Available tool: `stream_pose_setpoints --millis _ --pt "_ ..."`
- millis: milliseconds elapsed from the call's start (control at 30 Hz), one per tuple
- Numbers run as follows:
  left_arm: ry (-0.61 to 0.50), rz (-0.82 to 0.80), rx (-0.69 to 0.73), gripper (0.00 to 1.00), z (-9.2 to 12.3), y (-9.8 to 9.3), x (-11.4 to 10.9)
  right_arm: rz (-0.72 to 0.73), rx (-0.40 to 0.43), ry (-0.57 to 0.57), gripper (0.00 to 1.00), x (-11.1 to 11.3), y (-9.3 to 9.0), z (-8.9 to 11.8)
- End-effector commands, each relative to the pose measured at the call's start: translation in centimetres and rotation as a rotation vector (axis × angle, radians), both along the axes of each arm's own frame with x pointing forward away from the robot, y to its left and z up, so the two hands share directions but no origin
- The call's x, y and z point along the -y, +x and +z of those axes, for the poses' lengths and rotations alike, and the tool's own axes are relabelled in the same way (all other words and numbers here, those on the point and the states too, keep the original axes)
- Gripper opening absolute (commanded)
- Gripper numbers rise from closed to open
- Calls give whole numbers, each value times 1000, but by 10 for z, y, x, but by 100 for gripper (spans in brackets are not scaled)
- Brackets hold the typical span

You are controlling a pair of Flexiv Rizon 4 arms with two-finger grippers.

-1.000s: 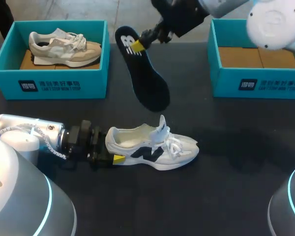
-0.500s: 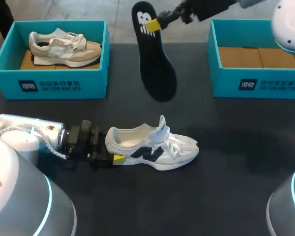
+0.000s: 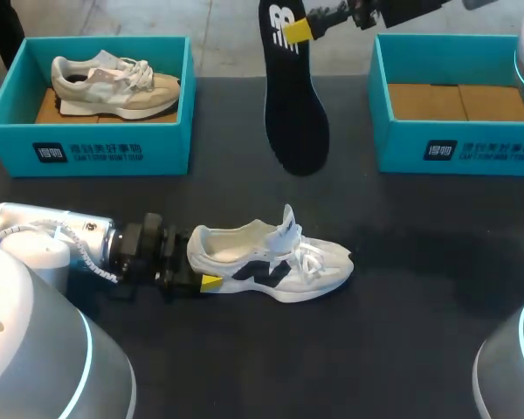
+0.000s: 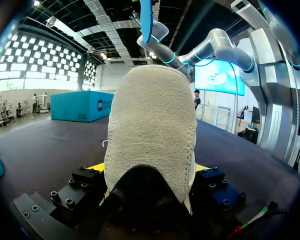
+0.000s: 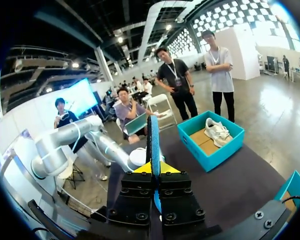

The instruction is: Take the shoe out of the shoebox, open the shoe tongue, remove and reinsert the insole, then place the shoe into the shoebox

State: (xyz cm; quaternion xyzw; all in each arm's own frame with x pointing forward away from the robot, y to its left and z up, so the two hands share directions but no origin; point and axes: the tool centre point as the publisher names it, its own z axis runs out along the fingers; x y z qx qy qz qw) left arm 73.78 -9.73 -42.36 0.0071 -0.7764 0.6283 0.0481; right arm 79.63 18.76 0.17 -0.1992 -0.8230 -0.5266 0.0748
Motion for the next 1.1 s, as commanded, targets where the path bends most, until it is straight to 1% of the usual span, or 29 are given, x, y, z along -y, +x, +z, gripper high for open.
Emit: stream_pose_setpoints --millis 33,267,300,333,367,433,533,767,867,933,1100 --pt "0 3 0 0 -5 0 2 -2 0 -1 0 -2 0 0" --pt "0 3 0 0 -5 0 2 -2 0 -1 0 -2 0 0" --pt "0 3 0 0 -5 0 2 -2 -16 13 0 3 1 8" --pt "0 3 0 0 -5 0 2 -4 -56 3 0 8 1 16" --pt "0 3 0 0 -5 0 2 -18 -52 -4 0 13 2 23" --pt "0 3 0 0 -5 0 2 -18 -76 3 0 19 1 37" --pt "0 3 0 0 -5 0 2 -10 -109 11 0 27 -1 49" --pt "0 3 0 0 -5 0 2 -2 -141 -7 0 42 -6 61" --pt "0 3 0 0 -5 0 2 11 -169 10 0 49 -8 67" --pt "0 3 0 0 -5 0 2 16 -182 40 0 55 -9 73" --pt "0 3 0 0 -5 0 2 5 -192 59 0 72 -12 92"
